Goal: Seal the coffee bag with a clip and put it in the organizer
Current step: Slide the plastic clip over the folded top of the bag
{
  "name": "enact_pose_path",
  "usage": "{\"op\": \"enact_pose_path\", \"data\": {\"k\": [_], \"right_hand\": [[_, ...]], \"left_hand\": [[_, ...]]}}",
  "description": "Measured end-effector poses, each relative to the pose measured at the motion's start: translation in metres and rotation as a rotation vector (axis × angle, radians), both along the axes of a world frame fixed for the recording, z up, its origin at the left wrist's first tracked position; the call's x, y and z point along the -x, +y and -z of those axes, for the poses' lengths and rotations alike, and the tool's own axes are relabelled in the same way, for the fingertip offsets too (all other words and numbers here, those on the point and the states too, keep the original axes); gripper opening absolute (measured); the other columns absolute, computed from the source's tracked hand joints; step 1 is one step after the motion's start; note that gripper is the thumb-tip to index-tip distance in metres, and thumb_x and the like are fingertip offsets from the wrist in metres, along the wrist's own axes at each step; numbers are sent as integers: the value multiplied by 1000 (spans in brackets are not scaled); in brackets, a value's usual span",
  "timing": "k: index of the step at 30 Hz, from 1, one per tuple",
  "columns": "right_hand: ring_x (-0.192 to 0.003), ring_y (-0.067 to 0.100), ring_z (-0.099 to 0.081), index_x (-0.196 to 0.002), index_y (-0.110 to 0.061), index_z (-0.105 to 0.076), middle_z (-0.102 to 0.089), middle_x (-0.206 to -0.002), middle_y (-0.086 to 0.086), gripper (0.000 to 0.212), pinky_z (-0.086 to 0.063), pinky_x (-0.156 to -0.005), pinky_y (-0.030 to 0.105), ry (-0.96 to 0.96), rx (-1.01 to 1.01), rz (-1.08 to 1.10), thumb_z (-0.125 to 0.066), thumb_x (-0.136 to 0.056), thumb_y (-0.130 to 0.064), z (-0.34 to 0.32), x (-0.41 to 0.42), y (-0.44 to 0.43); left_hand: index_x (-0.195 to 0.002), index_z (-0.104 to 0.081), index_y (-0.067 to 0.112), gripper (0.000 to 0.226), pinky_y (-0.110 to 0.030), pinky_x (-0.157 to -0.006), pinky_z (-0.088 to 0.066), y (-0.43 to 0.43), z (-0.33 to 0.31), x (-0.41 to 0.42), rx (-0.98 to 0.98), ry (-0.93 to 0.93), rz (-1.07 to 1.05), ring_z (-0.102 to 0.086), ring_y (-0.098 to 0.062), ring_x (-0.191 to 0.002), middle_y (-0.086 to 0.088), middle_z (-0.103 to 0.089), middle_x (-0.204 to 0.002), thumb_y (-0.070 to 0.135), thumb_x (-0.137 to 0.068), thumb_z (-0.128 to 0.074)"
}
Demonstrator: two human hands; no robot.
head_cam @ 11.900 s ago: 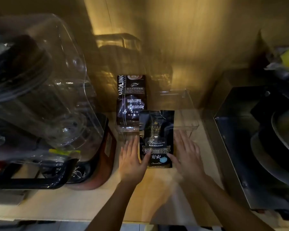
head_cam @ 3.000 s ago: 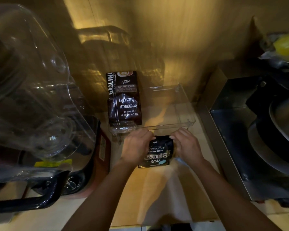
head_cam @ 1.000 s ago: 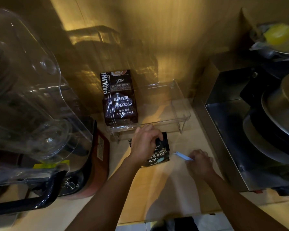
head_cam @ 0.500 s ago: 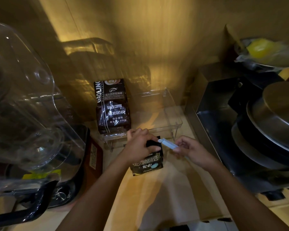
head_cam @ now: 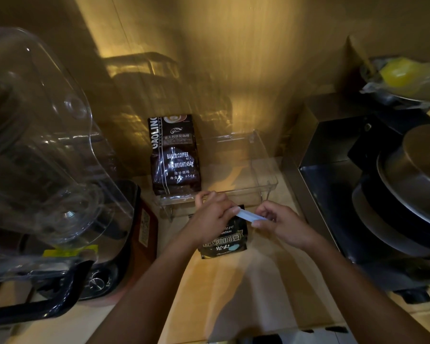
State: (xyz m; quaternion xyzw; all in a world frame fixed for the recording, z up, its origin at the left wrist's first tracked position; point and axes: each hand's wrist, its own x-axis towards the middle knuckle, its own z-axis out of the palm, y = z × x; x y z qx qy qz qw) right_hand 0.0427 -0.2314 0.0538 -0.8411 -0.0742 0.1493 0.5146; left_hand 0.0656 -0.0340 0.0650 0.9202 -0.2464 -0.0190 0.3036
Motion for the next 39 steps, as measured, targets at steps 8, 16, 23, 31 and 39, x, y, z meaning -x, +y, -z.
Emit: {"op": "enact_pose_path", "data": {"k": [8,16,23,31,39], "right_hand": [[-71,14,-52,-97,-10,-60,-64,-84,6,19,-33,-59,18,-378,304,-2,-66,-80,-13,10,11,3],[-69,26,-64,-101,0,-65,-70,-81,18,27,-46,-64,26,-580,235,0,-70,-74,-1,14,20,2],[-65,23,-63,-96,-2,-65,-70,-79,13,22,-47,-60,26,-669,239,68,-70,-76,-9,20,20,1],[-59,5,-54,-81,-25,-52,-59,-69,-9,14,-38,-50,12,-294,82,201,-66,-81,-23,29,22,2],[-40,12,-46,-69,-16,-51,-56,-48,3,23,-33,-36,20,145,-332,67,-71,-73,-6,13,19,-11]], "left_hand": [[-73,-52,24,26,-19,-84,-10,-4,2,-1,79,111,-22,-38,-8,-83,15,-41,-67,24,-95,-40],[-62,-54,32,37,-23,-91,-10,-4,1,-7,167,252,-5,-42,4,-85,13,-47,-66,26,-95,-40],[-68,-61,28,34,-30,-97,-8,-4,7,-9,203,230,-39,-44,3,-88,14,-48,-67,25,-95,-40],[-65,-53,33,34,-24,-95,-10,-6,10,-5,204,156,-76,-44,5,-83,13,-47,-64,26,-95,-40],[-68,-54,29,32,-31,-97,-11,-6,10,-8,175,183,-82,-47,-8,-86,12,-48,-66,28,-96,-37]]}}
